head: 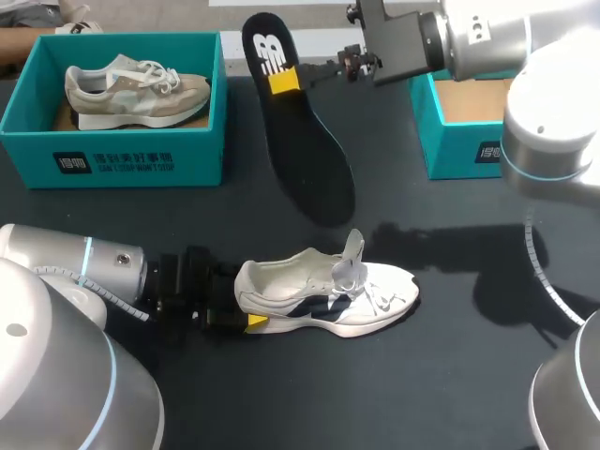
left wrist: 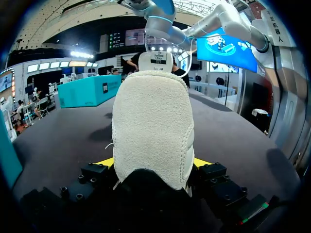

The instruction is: Take the shoe out of the shoebox, open the shoe tongue, remove and reinsert the insole, then place the shoe into the shoebox

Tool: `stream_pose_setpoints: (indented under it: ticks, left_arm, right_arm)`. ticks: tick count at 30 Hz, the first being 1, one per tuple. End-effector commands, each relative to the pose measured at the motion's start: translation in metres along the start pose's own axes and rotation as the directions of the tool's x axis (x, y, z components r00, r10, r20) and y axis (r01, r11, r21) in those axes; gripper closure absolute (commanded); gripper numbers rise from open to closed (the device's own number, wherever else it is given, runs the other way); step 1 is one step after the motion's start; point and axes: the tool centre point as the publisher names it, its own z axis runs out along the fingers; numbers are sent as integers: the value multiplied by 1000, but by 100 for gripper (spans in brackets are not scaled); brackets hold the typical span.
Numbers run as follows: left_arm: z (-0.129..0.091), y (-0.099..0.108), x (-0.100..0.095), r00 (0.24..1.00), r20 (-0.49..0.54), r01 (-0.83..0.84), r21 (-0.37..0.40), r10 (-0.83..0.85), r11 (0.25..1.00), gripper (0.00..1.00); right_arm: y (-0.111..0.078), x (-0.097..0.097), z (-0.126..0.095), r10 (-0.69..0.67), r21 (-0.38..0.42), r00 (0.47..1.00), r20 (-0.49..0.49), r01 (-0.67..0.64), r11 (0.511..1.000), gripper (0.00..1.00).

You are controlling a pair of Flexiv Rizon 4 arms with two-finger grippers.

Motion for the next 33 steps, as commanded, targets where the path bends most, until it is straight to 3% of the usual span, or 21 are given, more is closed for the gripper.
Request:
stream_pose_setpoints:
  ticks: [1,9,14,18,27,29,33]
  left_arm:
    - [6,6,1,1000,0,0,-1,0,1000,100]
    - [6,6,1,1000,0,0,-1,0,1000,100]
    - [6,6,1,1000,0,0,-1,0,1000,100]
    - [6,6,1,1000,0,0,-1,0,1000,100]
    - [6,6,1,1000,0,0,-1,0,1000,100]
    - [6,6,1,1000,0,0,-1,0,1000,100]
    - [6,6,1,1000,0,0,-1,0,1000,100]
  right_arm:
    - [-15,12,-15,30,-29,1000,-8,-30,999,100]
    - [-32,47,-17,93,-58,995,-20,-94,994,100]
    - [-44,66,-27,171,-122,985,-24,-172,977,100]
    - [-43,77,-29,181,-148,983,-33,-184,972,100]
    - [-48,89,-32,214,-107,975,-58,-220,970,100]
    - [-50,91,-35,213,-104,977,-12,-213,972,100]
    - [-50,91,-35,213,-104,977,-12,-213,972,100]
